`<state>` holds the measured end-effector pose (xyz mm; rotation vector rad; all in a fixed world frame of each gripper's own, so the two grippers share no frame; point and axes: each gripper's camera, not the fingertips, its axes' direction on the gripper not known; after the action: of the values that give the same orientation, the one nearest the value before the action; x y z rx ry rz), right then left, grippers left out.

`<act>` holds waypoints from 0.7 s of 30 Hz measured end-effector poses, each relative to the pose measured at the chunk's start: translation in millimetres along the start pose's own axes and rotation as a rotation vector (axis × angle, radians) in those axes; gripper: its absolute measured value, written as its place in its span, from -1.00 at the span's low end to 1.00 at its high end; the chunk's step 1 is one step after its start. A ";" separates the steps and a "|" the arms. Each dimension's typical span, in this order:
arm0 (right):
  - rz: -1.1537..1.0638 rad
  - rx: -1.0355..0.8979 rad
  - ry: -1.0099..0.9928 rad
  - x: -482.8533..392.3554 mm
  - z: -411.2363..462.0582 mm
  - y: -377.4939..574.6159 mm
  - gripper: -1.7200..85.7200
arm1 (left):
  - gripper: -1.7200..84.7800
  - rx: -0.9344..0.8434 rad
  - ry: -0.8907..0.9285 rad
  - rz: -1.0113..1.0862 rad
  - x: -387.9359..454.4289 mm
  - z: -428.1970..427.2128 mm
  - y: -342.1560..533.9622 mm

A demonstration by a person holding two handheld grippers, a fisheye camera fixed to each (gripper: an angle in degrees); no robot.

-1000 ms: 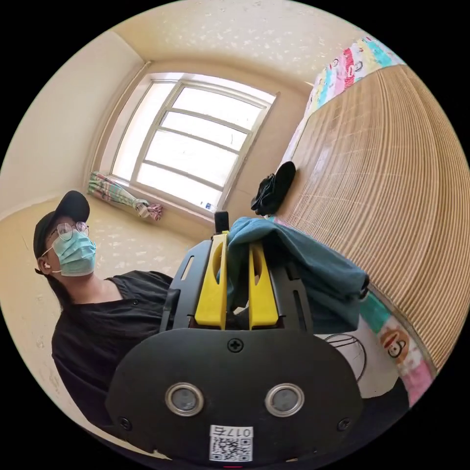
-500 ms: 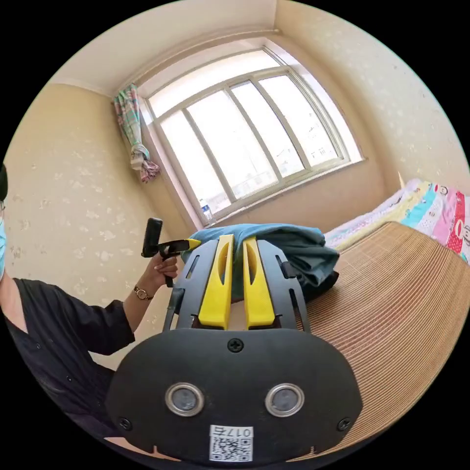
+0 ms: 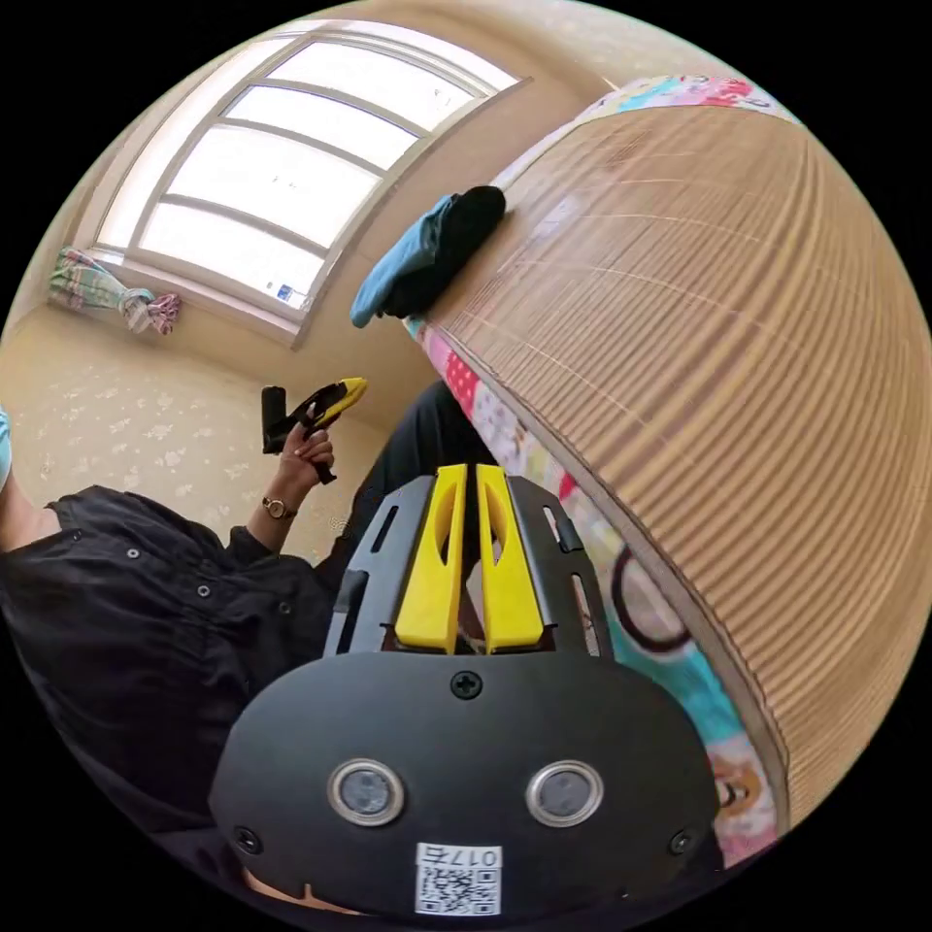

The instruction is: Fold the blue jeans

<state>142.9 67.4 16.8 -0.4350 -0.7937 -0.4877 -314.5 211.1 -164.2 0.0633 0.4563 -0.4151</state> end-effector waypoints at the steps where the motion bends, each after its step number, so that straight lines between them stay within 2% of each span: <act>1: 0.028 0.028 0.049 2.1 -15.8 12.3 -0.90 | -0.86 -0.005 -0.016 0.058 16.4 5.4 -5.9; 4: 0.181 0.224 0.241 4.9 -97.9 69.0 -0.89 | -0.95 -0.025 -0.071 0.343 96.2 32.7 -32.4; 6: 0.287 0.448 0.397 -7.5 -167.6 114.3 -0.88 | -0.97 -0.028 -0.090 0.536 154.1 50.9 -45.0; 10: 0.475 0.799 0.678 -37.1 -265.0 192.9 -0.85 | -0.97 0.001 -0.037 0.668 216.5 63.8 -47.6; 12: 0.691 0.966 0.835 -41.5 -313.0 250.2 -0.80 | -0.97 -0.010 0.099 0.666 233.6 72.8 -40.9; 14: 0.876 1.059 0.810 -29.0 -337.5 293.8 -0.79 | -0.97 -0.067 0.175 0.618 236.8 85.7 -32.9; 18: 0.880 1.256 0.535 -10.6 -353.9 348.8 -0.82 | -0.97 -0.188 0.210 0.518 231.0 104.9 -7.5; 21: 0.954 1.359 0.677 -44.8 -356.6 356.0 -0.75 | -0.97 -0.222 0.170 0.498 221.7 101.5 1.6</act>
<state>517.8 172.6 -306.1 0.6192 -0.0666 0.7923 -90.8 114.1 -170.8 -0.0046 0.6312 0.1329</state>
